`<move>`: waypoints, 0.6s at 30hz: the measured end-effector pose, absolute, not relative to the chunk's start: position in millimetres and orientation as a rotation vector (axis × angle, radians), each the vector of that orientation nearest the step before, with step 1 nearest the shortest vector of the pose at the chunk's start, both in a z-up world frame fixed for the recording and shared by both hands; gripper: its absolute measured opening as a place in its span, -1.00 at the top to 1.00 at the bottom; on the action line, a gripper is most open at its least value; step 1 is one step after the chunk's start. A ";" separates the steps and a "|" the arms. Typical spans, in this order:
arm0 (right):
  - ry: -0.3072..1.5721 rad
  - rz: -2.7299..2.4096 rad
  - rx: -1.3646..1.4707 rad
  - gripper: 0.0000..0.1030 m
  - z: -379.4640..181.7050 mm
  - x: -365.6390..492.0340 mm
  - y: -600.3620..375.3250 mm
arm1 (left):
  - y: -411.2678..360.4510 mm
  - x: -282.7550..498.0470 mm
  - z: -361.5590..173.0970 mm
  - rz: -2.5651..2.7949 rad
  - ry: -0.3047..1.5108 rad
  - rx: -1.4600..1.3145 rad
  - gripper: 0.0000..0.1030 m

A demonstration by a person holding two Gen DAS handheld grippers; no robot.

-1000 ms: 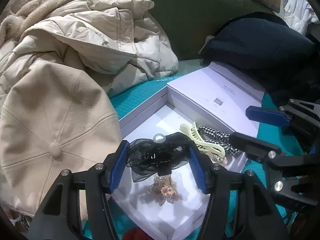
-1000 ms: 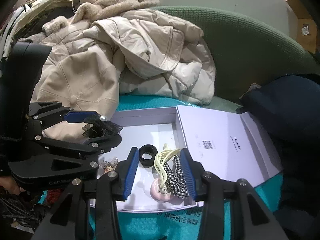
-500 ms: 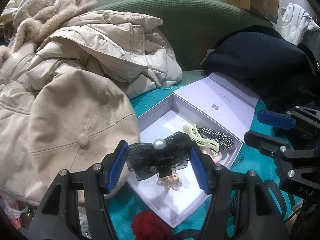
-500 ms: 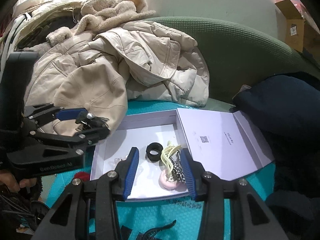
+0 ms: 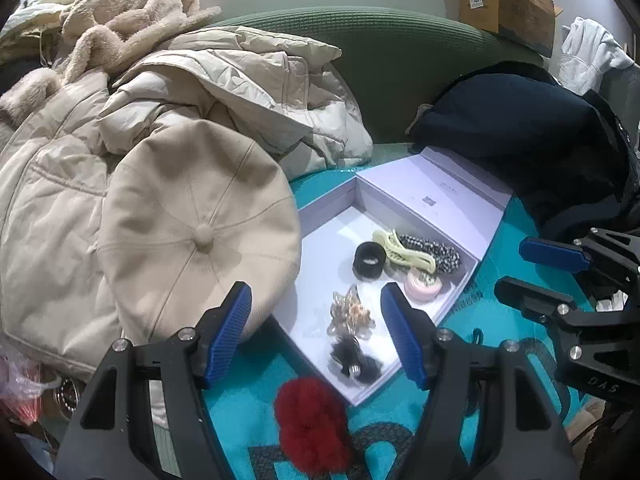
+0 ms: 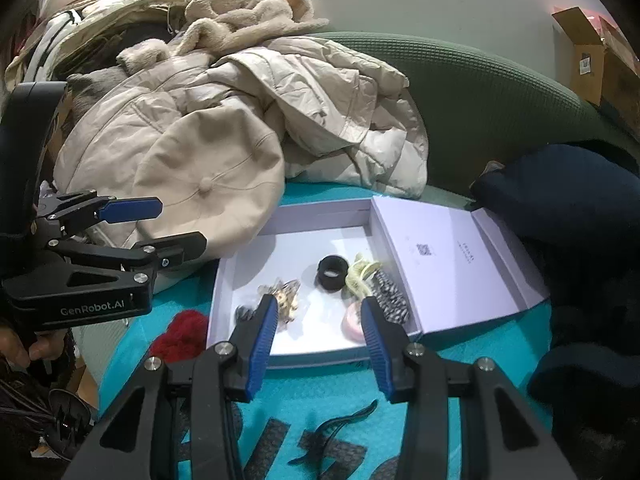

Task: Organize objects
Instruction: 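Withdraw both grippers from the box toward the red scrunchie and black claw clip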

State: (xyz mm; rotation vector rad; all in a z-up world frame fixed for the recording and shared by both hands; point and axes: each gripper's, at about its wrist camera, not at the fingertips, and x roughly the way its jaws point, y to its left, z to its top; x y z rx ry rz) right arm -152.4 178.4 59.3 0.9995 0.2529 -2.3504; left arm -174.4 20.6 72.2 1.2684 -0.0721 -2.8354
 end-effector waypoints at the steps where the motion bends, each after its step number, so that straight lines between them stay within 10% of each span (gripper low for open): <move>1: 0.251 -2.346 1.002 0.16 57.2 -147.6 177.9 | 20.6 -169.1 71.2 -2.835 -0.073 1.269 -0.28; 18: 0.243 -2.350 1.053 0.16 29.4 -92.9 188.7 | 27.5 -111.7 39.1 -2.843 -0.052 1.341 -0.28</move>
